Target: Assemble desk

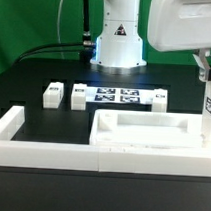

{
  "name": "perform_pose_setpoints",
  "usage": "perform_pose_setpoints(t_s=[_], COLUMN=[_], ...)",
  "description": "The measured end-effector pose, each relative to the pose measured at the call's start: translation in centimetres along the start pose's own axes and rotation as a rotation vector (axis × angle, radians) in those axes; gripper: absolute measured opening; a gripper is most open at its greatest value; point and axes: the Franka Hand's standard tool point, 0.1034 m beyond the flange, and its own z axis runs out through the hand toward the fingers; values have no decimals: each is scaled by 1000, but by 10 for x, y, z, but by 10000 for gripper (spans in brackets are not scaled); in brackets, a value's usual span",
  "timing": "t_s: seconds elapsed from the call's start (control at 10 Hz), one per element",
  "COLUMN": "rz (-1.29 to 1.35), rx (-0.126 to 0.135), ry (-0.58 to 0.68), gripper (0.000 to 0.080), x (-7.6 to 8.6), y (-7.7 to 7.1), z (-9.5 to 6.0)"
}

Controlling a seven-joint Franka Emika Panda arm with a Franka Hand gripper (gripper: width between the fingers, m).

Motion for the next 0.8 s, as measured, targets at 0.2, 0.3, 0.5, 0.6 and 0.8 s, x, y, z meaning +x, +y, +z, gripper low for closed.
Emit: perform_pose_setpoints(t_s=[0.2, 0.3, 0.5, 0.6, 0.8], rz=[7, 48, 304, 436, 693], rx=[0, 2, 8, 18, 23], ry=[0, 5, 33, 35, 33], gripper=[287, 287, 287, 287, 287], x=[0, 0, 3, 4, 2], y=[0, -1, -1, 0, 0], z=[0, 0, 1, 2, 2])
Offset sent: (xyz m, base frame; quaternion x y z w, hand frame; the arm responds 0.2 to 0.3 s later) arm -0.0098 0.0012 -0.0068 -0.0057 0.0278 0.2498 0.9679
